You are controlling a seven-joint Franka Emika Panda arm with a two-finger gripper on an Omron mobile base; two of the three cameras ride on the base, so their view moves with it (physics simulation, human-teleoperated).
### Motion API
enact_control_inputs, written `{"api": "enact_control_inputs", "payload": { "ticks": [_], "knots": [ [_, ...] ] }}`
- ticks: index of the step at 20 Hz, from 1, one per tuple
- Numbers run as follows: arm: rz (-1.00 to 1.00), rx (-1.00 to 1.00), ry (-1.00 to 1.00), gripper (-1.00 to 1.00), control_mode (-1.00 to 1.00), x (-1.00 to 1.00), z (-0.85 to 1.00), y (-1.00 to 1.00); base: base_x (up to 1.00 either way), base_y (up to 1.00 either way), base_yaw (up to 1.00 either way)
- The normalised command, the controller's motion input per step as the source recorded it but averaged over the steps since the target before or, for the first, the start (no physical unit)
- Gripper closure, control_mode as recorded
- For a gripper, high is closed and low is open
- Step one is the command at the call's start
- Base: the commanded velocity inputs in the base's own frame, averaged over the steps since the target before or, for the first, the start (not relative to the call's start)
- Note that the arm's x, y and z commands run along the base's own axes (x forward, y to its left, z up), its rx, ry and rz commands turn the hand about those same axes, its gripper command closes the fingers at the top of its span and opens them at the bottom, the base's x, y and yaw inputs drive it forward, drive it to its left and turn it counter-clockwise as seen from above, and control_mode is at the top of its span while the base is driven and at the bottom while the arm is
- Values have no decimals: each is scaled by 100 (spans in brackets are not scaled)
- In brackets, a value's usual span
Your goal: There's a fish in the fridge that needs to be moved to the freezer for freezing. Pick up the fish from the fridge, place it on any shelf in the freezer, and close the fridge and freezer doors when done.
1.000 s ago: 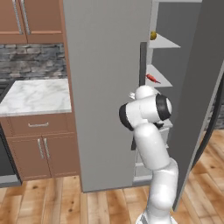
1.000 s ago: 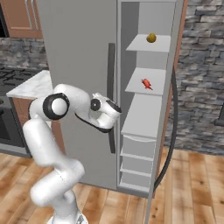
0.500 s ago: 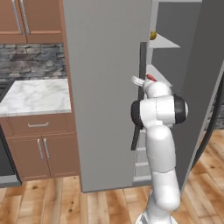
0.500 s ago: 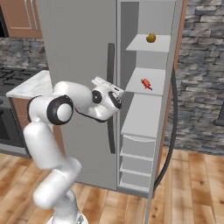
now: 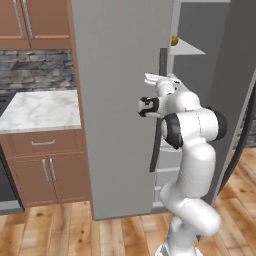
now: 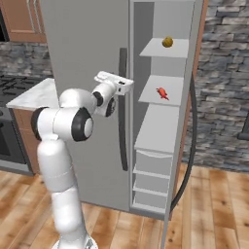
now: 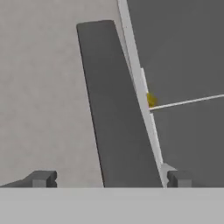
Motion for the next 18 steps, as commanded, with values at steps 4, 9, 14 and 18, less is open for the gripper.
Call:
{"api": "enact_control_inputs", "payload": {
  "ticks": [4,9,14,18],
  "knots": [
    [0,-18,-18,-100,-100,-59,100,0,0,0,0],
    [0,-13,-9,-100,-100,-49,100,-5,0,0,0],
    [0,-10,-14,-100,-100,-47,96,-15,0,0,0],
    [0,-9,12,-100,-100,-97,19,-7,0,0,0]
  ]
}}
